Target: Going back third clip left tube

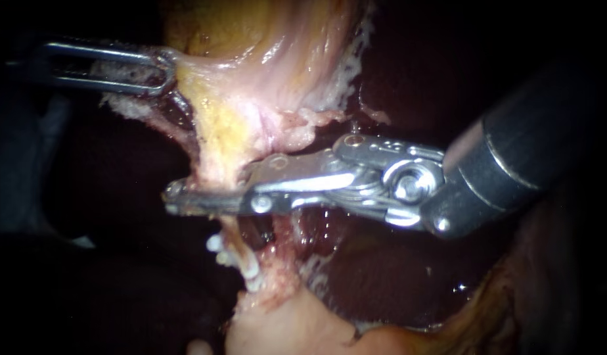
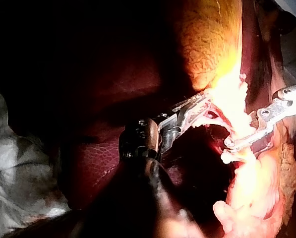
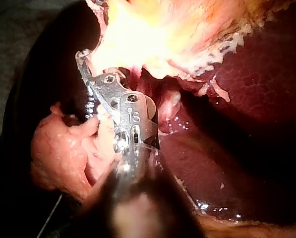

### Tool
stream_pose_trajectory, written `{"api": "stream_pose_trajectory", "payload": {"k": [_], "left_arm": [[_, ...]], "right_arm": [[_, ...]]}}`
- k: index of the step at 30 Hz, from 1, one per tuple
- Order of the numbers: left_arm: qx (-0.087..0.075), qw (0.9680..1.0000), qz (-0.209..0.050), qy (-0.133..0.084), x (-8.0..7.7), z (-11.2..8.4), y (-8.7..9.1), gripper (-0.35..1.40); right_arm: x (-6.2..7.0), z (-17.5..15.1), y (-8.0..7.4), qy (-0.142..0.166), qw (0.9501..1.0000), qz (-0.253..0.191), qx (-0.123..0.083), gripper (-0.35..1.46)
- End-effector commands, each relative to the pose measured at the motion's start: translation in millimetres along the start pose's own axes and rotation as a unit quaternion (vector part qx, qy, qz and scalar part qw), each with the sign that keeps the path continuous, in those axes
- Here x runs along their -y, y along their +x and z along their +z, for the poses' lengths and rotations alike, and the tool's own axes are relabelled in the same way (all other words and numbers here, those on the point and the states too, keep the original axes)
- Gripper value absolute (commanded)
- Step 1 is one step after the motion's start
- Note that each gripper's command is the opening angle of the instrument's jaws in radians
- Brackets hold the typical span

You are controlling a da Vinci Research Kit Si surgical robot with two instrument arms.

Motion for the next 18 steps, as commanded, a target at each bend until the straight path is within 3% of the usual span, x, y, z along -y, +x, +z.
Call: {"api": "stream_pose_trajectory", "payload": {"k": [1, 2, 6, 9, 13, 18], "left_arm": [[0.000, 1.0000, 0.000, 0.000, 0.0, 0.0, 0.0, -0.35], [0.000, 1.0000, 0.000, 0.000, 0.0, 0.0, 0.0, -0.35], [0.000, 1.0000, 0.000, 0.000, 0.0, 0.0, 0.0, -0.35], [0.000, 1.0000, 0.000, 0.000, 0.0, 0.0, -0.1, -0.35], [0.000, 1.0000, 0.000, 0.000, 0.0, 0.0, -0.1, -0.35], [0.000, 1.0000, 0.000, 0.000, 0.0, 0.0, -0.1, -0.35]], "right_arm": [[0.0, 0.0, 0.0, 0.000, 1.0000, 0.000, 0.000, -0.35], [0.0, 0.1, 0.0, 0.003, 1.0000, 0.000, 0.001, -0.34], [-0.5, 0.5, -0.3, 0.005, 0.9999, -0.002, -0.013, 0.40], [-1.3, 0.9, -1.0, 0.007, 0.9998, -0.004, -0.020, 0.46], [-2.9, 1.1, -2.4, -0.028, 0.9990, -0.019, -0.029, 0.49], [-4.6, 0.0, -3.2, -0.059, 0.9961, -0.065, -0.008, 0.50]]}}
